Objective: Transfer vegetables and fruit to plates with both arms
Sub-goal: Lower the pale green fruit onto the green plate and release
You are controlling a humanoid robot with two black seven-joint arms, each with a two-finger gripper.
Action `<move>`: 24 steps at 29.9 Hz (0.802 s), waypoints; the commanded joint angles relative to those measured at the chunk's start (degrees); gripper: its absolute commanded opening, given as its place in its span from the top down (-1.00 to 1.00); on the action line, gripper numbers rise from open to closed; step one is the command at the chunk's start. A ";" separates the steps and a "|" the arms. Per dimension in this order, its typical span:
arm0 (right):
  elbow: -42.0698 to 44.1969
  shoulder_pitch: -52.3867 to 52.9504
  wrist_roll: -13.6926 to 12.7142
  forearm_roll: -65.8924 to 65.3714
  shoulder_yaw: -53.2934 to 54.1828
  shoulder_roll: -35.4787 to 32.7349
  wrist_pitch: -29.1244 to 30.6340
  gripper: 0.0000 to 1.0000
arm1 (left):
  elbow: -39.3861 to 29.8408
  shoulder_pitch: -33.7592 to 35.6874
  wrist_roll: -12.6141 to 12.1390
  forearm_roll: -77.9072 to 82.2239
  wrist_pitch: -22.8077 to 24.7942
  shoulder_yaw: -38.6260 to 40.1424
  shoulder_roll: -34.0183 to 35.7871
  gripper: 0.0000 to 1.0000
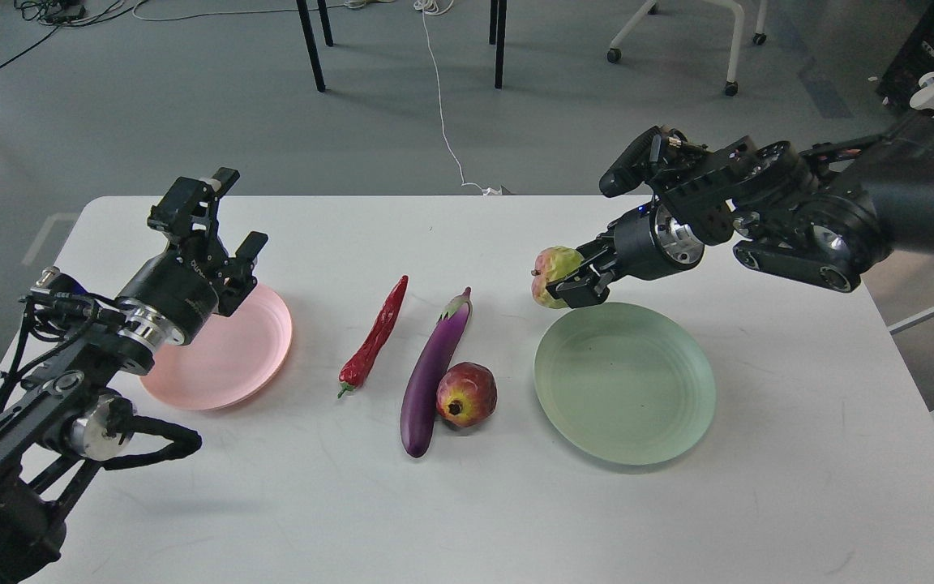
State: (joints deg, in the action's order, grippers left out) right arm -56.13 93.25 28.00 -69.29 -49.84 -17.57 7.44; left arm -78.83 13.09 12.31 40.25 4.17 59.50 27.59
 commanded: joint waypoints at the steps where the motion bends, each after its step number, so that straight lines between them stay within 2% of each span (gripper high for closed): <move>1: -2.23 0.09 0.00 -1.73 -1.05 -3.25 0.03 0.03 | -0.36 0.01 -0.01 0.00 -0.04 0.00 0.10 -0.99; 8: -6.36 0.09 0.00 -1.73 -1.05 -6.25 0.03 -0.06 | -0.54 0.01 -0.01 0.00 -0.04 0.00 0.10 -0.99; 9: -6.54 0.09 0.00 -1.73 -1.14 -7.03 -0.06 -0.33 | -0.88 0.01 -0.01 0.00 -0.04 0.00 0.10 -0.99; 10: -6.45 0.09 0.00 -1.73 -1.14 -7.21 -0.06 -0.46 | -0.89 0.01 -0.01 0.00 -0.04 0.00 0.19 -0.99; 11: -6.45 -0.09 0.00 -1.64 -1.14 -7.48 -0.06 -0.72 | -0.89 -0.08 -0.01 0.00 -0.04 0.00 0.19 -0.99; 14: -6.45 -0.26 0.00 -1.56 -1.14 -7.74 -0.58 -0.88 | -0.97 0.01 -0.01 0.00 -0.04 0.00 0.19 -0.99; 21: -7.85 1.05 0.00 -0.85 0.96 -6.43 -0.94 -0.92 | -1.33 -0.08 -0.01 0.00 -0.04 0.00 0.63 -0.99; 24: -10.14 1.93 0.00 1.86 2.37 -3.62 -0.94 -0.92 | -1.33 -0.08 -0.01 0.00 0.05 0.00 0.63 -0.99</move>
State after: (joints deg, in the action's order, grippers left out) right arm -64.49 94.47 28.00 -69.78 -48.57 -23.46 6.50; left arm -80.16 13.02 12.31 40.25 4.14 59.50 28.15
